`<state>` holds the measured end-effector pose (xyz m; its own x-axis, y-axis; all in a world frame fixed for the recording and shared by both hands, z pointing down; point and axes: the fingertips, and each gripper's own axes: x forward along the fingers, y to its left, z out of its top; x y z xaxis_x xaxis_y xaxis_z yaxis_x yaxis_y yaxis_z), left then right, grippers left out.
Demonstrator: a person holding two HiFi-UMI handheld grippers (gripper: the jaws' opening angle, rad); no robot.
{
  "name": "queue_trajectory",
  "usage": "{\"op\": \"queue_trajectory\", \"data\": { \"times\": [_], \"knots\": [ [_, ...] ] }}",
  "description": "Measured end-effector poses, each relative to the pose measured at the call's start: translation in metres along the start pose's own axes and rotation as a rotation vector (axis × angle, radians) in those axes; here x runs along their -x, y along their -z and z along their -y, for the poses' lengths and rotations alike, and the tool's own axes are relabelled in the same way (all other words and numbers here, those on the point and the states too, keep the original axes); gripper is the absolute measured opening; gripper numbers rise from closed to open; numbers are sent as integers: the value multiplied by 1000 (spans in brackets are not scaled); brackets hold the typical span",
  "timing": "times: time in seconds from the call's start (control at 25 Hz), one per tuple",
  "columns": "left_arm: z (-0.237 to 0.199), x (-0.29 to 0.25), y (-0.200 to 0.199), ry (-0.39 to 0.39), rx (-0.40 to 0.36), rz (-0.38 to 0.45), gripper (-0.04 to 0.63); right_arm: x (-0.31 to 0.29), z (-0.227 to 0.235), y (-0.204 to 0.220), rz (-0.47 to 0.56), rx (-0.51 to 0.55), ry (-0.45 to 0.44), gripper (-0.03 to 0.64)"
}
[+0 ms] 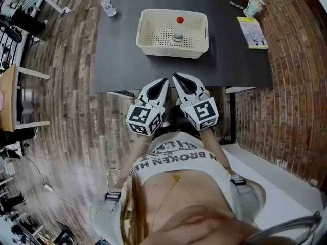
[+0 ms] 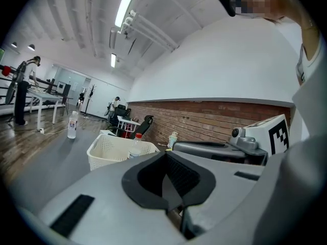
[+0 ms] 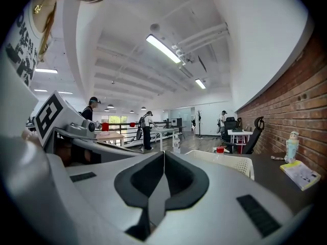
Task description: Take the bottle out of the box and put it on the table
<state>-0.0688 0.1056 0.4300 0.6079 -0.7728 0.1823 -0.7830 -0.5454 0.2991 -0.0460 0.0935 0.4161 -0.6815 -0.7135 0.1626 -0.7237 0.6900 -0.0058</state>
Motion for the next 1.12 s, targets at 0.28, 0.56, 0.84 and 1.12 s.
{"op": "queue_trajectory", "data": {
  "times": [0.28, 0.56, 0.84, 1.12],
  "knots": [
    [-17, -42, -13, -44, 9, 3, 5, -29, 43, -9, 3, -4, -30, 9],
    [-28, -75, -23, -74, 11, 5, 5, -44, 75, -10, 3, -15, -54, 9],
    [-29, -104, -30, -113, -19, 5, 5, -55, 108, -11, 2, -8, -82, 9],
    [-43, -117, -31, -185, 1, 10, 5, -73, 118, -11, 0, 9, -156, 9]
  ]
}}
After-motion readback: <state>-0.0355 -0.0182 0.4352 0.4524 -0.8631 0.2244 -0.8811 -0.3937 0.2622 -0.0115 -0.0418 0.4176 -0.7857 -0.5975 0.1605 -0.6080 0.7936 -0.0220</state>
